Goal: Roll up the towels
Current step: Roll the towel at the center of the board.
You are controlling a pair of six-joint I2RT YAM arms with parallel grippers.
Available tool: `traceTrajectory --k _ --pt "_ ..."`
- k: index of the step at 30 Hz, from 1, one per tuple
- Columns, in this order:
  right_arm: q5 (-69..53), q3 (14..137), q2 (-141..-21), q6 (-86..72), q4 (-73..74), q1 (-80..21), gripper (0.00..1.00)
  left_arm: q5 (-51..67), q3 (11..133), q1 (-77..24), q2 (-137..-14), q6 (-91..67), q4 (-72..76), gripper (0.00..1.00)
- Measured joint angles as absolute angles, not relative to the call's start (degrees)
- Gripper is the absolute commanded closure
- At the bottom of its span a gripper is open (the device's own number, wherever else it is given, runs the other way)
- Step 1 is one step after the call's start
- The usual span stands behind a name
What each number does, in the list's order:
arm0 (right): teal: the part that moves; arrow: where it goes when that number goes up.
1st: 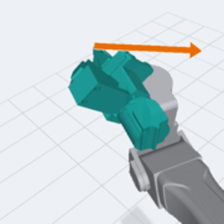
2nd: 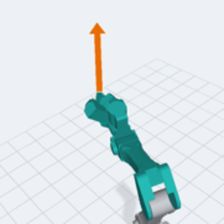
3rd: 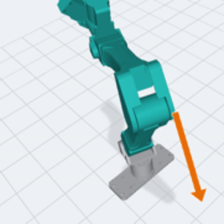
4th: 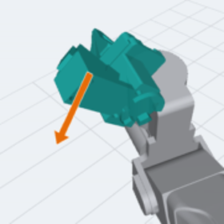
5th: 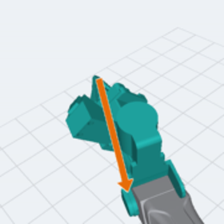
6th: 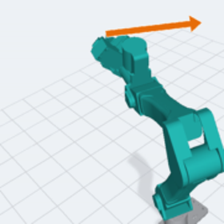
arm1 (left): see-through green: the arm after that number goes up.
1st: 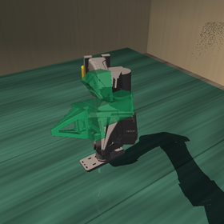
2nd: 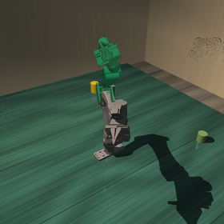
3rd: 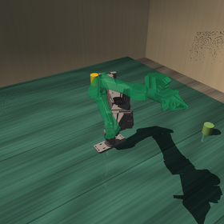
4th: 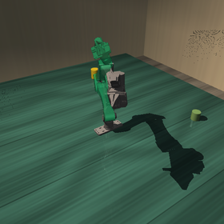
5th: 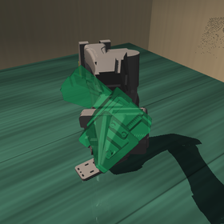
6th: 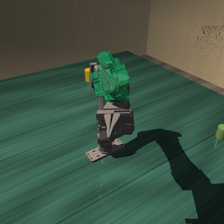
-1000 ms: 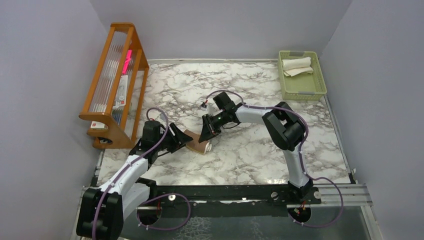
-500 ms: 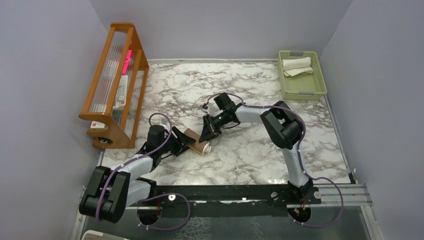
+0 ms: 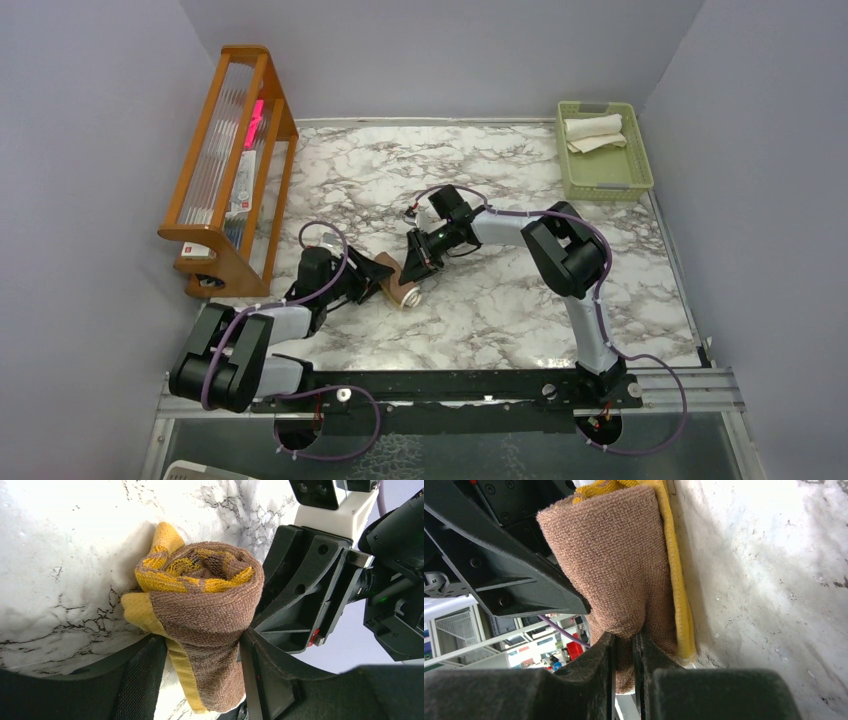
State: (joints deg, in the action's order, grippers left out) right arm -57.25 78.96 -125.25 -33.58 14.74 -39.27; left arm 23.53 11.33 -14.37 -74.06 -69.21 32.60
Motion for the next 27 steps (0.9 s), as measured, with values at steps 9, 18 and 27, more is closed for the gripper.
traceTrajectory --k 9,18,27 --pt "-57.3 79.0 -125.3 -33.1 15.2 -39.2 0.99 23.5 8.8 -14.4 -68.9 -69.9 31.8 0.43" --pt "-57.3 78.9 -125.3 -32.3 16.0 -38.5 0.99 19.8 16.3 -14.4 -51.6 -65.8 9.7 0.43" --pt "-57.1 78.9 -125.3 -31.2 16.8 -38.1 0.99 20.5 23.6 -14.4 -56.5 -63.9 0.6 0.45"
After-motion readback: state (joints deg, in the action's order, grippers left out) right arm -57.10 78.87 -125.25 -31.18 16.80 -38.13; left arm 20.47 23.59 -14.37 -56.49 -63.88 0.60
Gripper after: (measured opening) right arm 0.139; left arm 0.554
